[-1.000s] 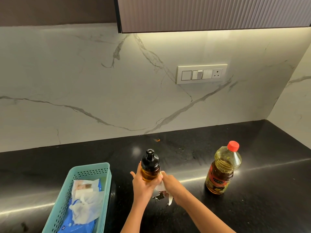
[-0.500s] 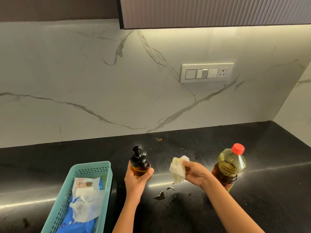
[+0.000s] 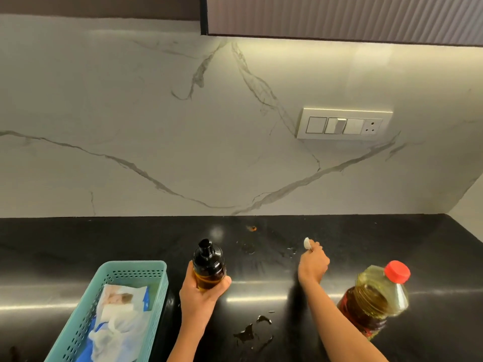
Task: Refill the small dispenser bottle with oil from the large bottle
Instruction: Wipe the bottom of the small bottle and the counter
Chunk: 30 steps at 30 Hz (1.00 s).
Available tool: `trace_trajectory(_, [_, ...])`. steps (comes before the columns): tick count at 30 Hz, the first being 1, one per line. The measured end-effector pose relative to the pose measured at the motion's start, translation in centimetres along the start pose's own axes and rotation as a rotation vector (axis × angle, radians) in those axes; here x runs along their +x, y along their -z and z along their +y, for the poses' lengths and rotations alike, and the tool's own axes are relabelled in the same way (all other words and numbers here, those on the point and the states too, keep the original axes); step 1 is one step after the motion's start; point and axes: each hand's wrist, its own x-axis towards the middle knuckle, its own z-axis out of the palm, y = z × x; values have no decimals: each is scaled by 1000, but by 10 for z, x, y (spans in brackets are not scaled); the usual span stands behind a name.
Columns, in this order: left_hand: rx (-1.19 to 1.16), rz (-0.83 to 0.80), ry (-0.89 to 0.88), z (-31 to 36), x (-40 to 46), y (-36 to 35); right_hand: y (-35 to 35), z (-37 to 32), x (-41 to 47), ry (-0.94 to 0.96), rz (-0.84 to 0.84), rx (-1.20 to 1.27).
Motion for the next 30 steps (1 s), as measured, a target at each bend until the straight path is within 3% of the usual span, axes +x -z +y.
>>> trace_trajectory(2, [20,6,-12,-1,13,-3,-12,6,21,-17,23,-74])
trace_trajectory(6, [44,38,2,-5,36,-10,-48,22,42,30,-96,-285])
trace_trajectory(10, [24,88,35,-9,58,-18,-97,11,43,223,-198,-496])
trace_trajectory(13, [20,111,43,-13,67,-23,-122,-9,35,347,-301,-470])
trace_trajectory(21, [51,104,51,-17,68,-31,-163,-35,-10,618,-769,-528])
trace_trajectory(26, [69,102,25,-12,62,-35,-151,-25,-26,558,-967,-422])
trace_trajectory(30, [79,82,16,-7,55,-35,-129,-9,-41,566,-980,-352])
